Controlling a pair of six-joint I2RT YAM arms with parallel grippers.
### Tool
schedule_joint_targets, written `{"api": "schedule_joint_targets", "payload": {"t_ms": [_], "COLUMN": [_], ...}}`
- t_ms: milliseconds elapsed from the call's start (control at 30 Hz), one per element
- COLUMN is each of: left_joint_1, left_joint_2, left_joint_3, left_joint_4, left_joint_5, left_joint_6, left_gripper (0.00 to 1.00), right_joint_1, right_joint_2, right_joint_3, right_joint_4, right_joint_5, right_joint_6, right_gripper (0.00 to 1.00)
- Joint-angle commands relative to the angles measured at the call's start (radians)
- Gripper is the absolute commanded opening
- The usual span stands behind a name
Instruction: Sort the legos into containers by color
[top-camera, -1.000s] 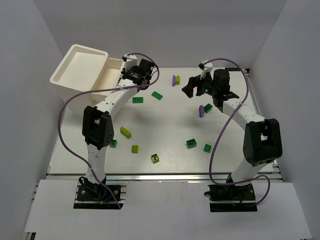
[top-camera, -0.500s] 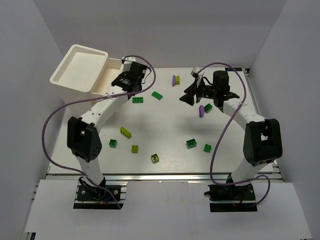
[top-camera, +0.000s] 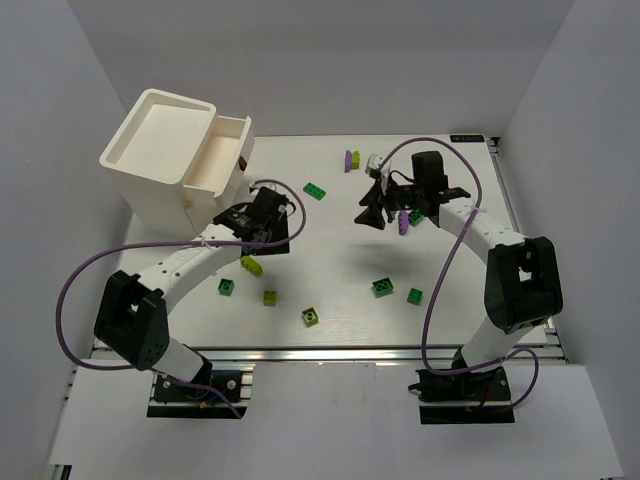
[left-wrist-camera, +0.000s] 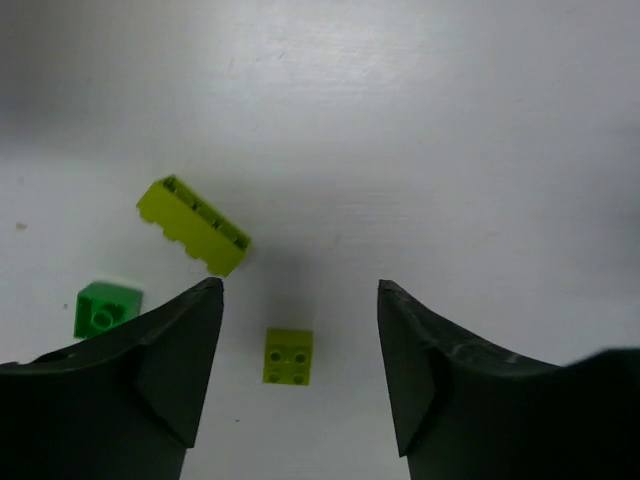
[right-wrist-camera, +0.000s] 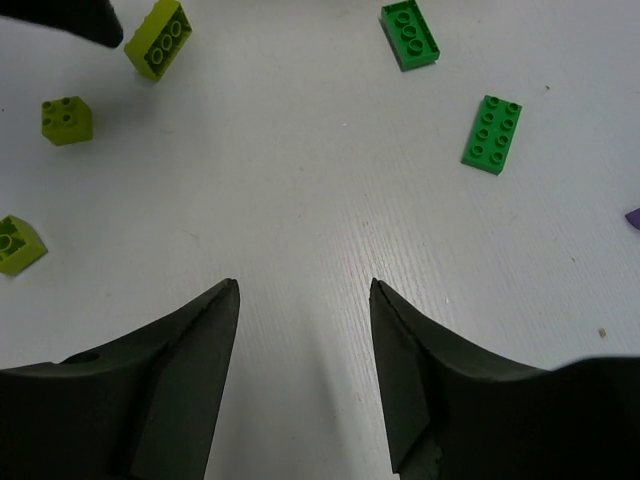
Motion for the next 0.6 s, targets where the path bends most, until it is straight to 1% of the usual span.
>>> {"api": "schedule_joint_targets", "payload": {"t_ms": [0,67,100,200,233,400,567], "left_joint_1": [-0.042,-0.053,-0.063,-0.074,-0.074,-0.074,-0.074], "left_joint_2": [-0.005,0.012,0.043,0.102,0.145,0.216,0.254], "left_joint_3": [-0.038,-0.037,-0.032,-0.020,-0.020,-0.065,-0.068], "left_joint_4": [-0.080,-0.092,-0.111,-0.155,-0.161,-0.126,-0.083], "left_joint_5": [-0.179,-0.230,-0.272,-0.317,-0.342,-0.363,-0.383], "left_joint_6": [-0.160,-0.211,-0.228,-0.304,-0.323,-0.397,-0.403], "left_gripper": [0.75,0.84,0.85,0.88,0.89,0.91,0.88], "right_joint_1": [0.011,0.016,0.017,0.019,0.019,0.013,0.011], "right_joint_2": [0.002,0.002,0.000,0.000,0.002,0.002,-0.009], "right_joint_3": [0.000,0.000,0.000,0.002,0.003,0.017,0.013], "right_joint_4": [-0.011,-0.014,-0.015,-0.023,-0.023,-0.047,-0.066], "right_joint_5": [0.066,0.076,0.090,0.115,0.118,0.148,0.168], "right_joint_6": [-0.014,-0.003,0.002,0.017,0.023,0.045,0.043], "right_gripper": [0.61,0.62,0.63,0.63,0.63,0.64,0.64]}}
